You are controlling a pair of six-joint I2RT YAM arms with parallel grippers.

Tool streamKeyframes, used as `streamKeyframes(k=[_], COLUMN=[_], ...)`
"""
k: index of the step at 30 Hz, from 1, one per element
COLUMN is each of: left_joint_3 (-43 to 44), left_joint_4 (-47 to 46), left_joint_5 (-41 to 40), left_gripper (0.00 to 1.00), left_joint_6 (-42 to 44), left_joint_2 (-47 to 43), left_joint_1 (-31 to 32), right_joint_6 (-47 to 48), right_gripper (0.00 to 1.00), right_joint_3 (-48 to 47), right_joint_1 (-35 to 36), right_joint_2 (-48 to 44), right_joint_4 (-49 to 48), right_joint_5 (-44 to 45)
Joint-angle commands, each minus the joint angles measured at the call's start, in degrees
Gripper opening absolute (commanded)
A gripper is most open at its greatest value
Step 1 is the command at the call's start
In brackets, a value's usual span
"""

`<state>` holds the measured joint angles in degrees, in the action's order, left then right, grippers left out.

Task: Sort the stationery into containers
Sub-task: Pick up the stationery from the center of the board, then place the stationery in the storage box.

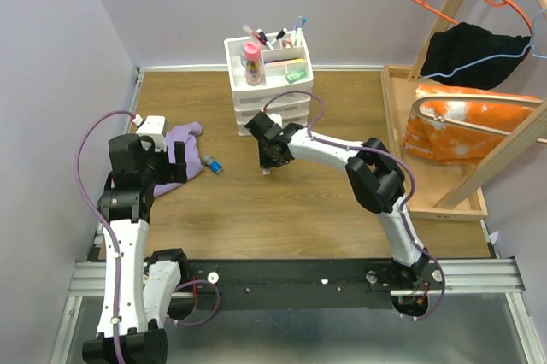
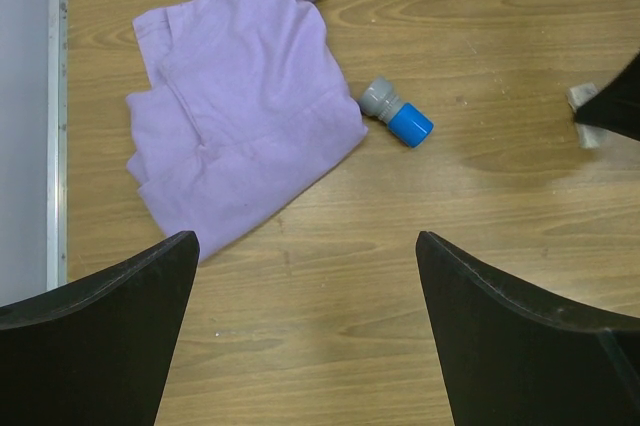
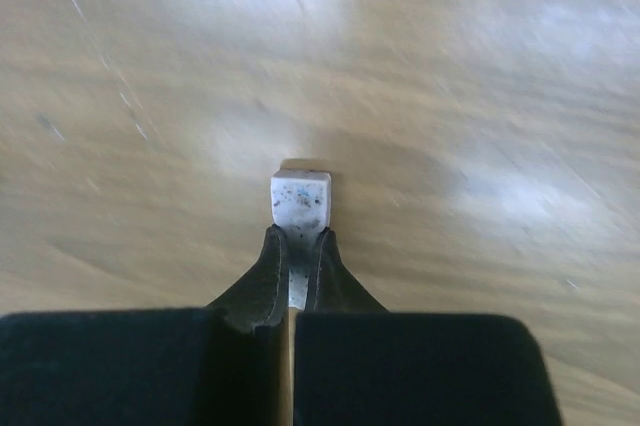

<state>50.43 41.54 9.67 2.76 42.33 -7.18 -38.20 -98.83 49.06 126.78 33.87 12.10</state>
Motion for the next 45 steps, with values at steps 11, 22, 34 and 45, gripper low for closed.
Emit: streamKeyframes(k=[11,22,34,45], left_joint_3=[1.2,2.0,1.9,1.1], left_joint_4=[-2.8,-3.4,-3.2,-4.4], left_joint_5=[4.3,5.2,4.5,4.5], left_gripper=[0.99,0.99,0.99,0.99], left_joint_6=[-2.6,-2.6,-2.6,-2.5], left_joint_2=[0.2,1.1,1.4,2.5], left_joint_1=[-0.3,-0.3,-0.5,-0.9], right_joint_6=[23.2,34.3,26.7,25.5], right_gripper=[0.01,0.01,0.01,0.01], right_joint_3=[0.5,-7.1,-15.3,-11.5], right_joint_1=[-1.6,-8.4,-15.7,-17.1], right_joint_2=[-30.5,-26.0,-15.5,-14.8], right_joint_4=[-16.0,-31.0,-18.3,-16.9], right_joint_5=[0.5,9.8,7.2,3.8])
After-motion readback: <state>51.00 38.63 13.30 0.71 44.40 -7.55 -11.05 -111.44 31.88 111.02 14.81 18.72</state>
